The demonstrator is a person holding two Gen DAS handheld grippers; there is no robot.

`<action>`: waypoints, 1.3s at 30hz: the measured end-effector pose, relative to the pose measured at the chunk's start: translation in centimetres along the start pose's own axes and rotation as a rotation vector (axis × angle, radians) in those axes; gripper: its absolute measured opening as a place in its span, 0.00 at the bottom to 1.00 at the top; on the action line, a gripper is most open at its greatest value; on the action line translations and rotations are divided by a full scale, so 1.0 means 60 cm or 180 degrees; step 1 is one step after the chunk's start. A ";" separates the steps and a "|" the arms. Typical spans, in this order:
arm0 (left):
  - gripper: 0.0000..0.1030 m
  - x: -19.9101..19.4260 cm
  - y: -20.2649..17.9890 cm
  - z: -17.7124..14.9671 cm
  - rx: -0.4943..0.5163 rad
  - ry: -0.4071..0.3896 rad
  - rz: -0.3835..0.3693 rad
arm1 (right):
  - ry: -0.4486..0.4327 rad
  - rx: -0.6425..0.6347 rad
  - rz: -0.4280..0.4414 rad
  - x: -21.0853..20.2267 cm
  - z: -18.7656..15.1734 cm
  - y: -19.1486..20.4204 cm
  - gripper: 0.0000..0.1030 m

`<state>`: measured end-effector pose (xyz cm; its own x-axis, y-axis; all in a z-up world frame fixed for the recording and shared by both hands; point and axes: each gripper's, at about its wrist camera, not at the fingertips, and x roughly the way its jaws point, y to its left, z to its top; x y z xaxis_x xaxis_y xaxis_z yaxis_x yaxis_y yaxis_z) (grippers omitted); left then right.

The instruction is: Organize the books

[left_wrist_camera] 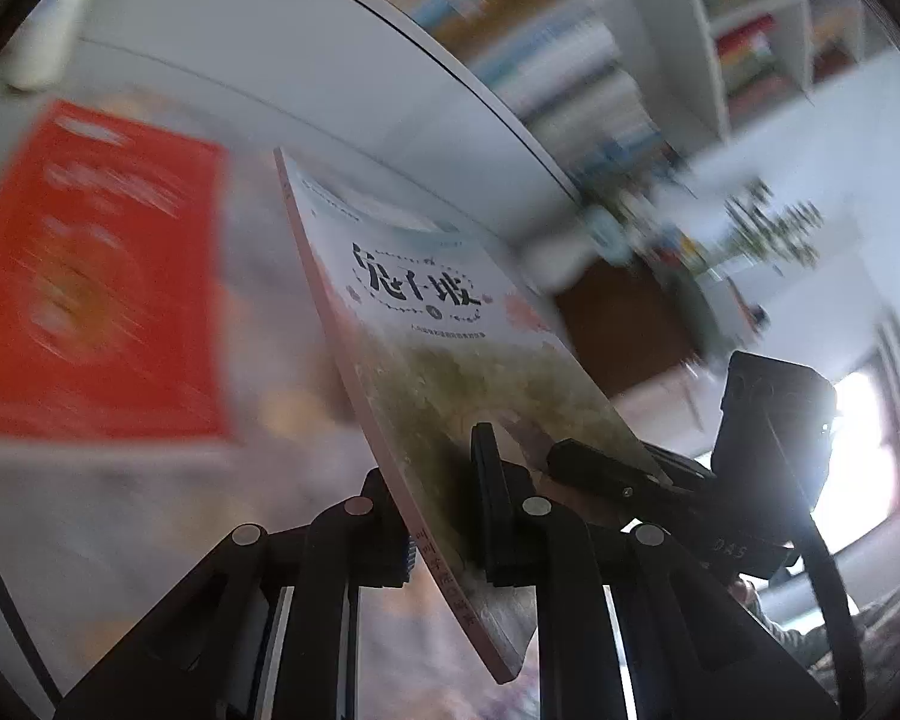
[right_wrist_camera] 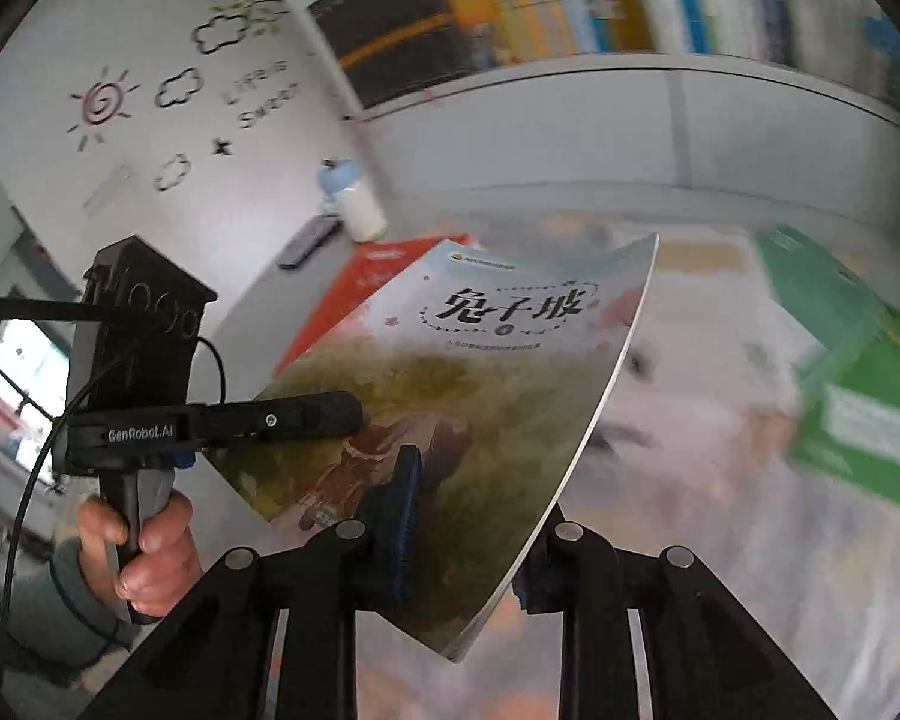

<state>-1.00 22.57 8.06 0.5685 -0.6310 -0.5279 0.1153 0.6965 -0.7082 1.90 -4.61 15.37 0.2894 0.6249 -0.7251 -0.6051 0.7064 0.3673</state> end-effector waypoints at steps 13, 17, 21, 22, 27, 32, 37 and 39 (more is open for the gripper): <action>0.12 -0.046 0.207 0.073 -0.0559 -0.0315 0.0632 | 0.0395 0.0102 0.0522 0.287 0.109 0.051 0.25; 0.12 -0.050 0.229 0.064 -0.0719 -0.0358 0.0671 | 0.0546 0.0168 0.0577 0.324 0.100 0.064 0.25; 0.15 -0.061 0.242 0.055 -0.0772 -0.0388 0.0694 | 0.0626 0.0237 0.0613 0.345 0.093 0.064 0.25; 0.16 -0.067 0.244 0.054 -0.0796 -0.0408 0.0728 | 0.0620 0.0234 0.0611 0.345 0.093 0.065 0.25; 0.19 -0.101 0.247 0.051 -0.0843 -0.0528 0.0958 | 0.0739 0.0267 0.0638 0.350 0.105 0.066 0.31; 0.22 -0.116 0.243 0.053 -0.0747 -0.0516 0.1210 | 0.0744 0.0220 0.0610 0.339 0.097 0.065 0.34; 0.22 -0.107 0.221 0.065 -0.0593 -0.0414 0.1278 | 0.0755 0.0268 0.0634 0.327 0.092 0.064 0.35; 0.22 -0.092 0.193 0.076 -0.0421 -0.0305 0.1242 | 0.0580 0.0255 0.0682 0.299 0.084 0.053 0.35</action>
<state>0.94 35.67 4.89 0.6227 -0.2896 -0.7269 -0.2255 0.8232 -0.5211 8.87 10.54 6.46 0.0189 0.6978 -0.7161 -0.5754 0.5933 0.5630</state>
